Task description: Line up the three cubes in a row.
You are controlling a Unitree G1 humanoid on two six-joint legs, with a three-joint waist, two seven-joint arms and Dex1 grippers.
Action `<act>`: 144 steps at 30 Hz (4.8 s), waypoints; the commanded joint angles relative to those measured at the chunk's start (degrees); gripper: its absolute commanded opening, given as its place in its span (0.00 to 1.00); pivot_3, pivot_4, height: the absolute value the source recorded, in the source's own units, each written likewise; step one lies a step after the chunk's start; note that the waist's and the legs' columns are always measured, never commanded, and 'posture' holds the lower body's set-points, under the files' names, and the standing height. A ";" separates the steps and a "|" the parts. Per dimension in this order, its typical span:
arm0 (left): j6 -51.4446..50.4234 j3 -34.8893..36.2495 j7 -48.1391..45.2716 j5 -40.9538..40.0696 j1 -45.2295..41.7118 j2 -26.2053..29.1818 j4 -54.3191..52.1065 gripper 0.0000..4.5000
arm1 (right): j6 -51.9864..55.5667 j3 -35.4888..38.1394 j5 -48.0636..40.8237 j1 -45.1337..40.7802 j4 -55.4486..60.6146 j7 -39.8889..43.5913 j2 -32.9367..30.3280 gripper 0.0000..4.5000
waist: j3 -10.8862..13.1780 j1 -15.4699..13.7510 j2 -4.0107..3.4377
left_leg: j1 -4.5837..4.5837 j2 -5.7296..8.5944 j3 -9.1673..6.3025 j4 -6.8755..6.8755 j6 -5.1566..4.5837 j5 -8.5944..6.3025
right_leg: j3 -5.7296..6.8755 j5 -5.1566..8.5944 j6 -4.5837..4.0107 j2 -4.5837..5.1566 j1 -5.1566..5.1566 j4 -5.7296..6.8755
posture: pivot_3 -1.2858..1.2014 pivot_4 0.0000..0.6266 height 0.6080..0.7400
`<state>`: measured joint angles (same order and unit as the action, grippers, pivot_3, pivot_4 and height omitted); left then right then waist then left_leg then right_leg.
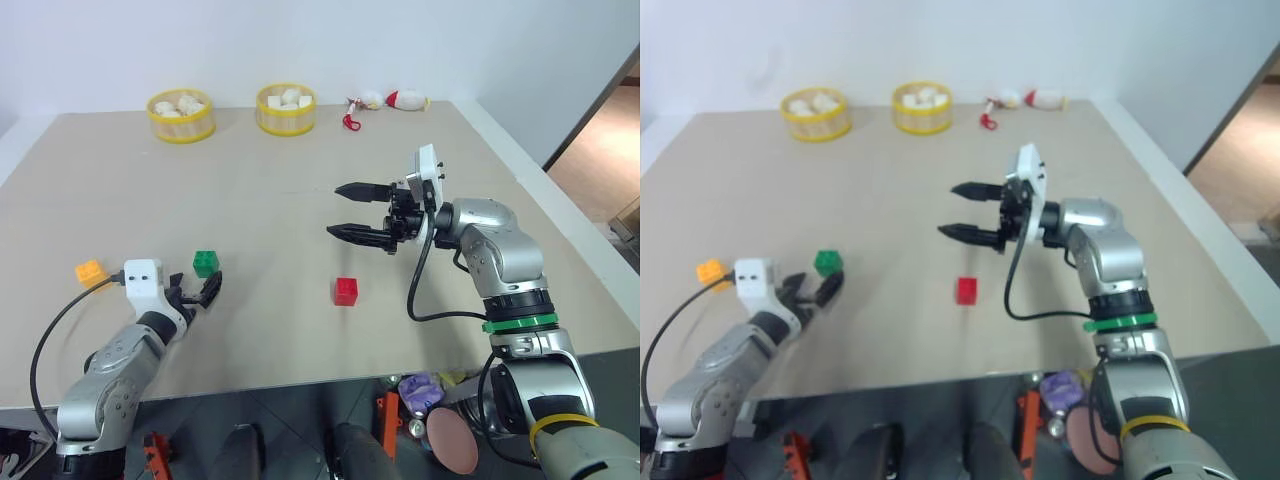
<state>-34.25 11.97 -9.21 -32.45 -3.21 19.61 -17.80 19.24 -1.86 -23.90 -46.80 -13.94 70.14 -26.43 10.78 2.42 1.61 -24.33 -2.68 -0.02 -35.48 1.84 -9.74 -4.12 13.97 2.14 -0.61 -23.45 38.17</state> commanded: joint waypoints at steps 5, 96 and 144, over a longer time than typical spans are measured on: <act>-0.66 -2.55 -1.15 4.89 -6.27 0.50 6.36 1.00 | 0.49 2.09 -1.78 0.44 3.66 -1.78 -1.17 0.92 | 0.00 -0.33 -0.01 | 0.02 0.00 0.00 -0.01 -0.05 0.16 | 0.03 -0.07 -0.25 0.01 0.03 0.00 | 0.52 0.24 1.00; 36.31 -23.95 -67.97 22.65 -35.35 4.10 48.15 0.31 | 9.40 1.95 -8.63 14.51 18.11 5.65 -16.52 0.93 | 0.00 -0.77 -0.01 | -0.83 -0.01 0.01 -0.18 -0.02 0.36 | 0.00 -0.32 0.15 -0.09 -0.73 0.13 | 0.52 0.24 1.00; 8.33 5.66 -43.37 2.76 -8.18 16.04 11.87 0.99 | 3.39 -0.98 -3.84 3.24 8.36 5.51 -8.42 0.93 | 0.01 0.26 -0.01 | -0.74 -0.19 0.09 -0.51 -0.18 0.47 | 0.02 -0.22 -0.22 -0.08 -0.92 0.82 | 0.52 0.24 1.00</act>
<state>-24.84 14.50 -57.93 -28.01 -13.03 37.20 -1.27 23.95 -3.64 -28.00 -41.55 -5.94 77.28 -35.61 10.79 2.69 1.59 -25.07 -2.85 0.08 -35.99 1.67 -9.27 -4.11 13.68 2.05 -0.69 -24.36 38.99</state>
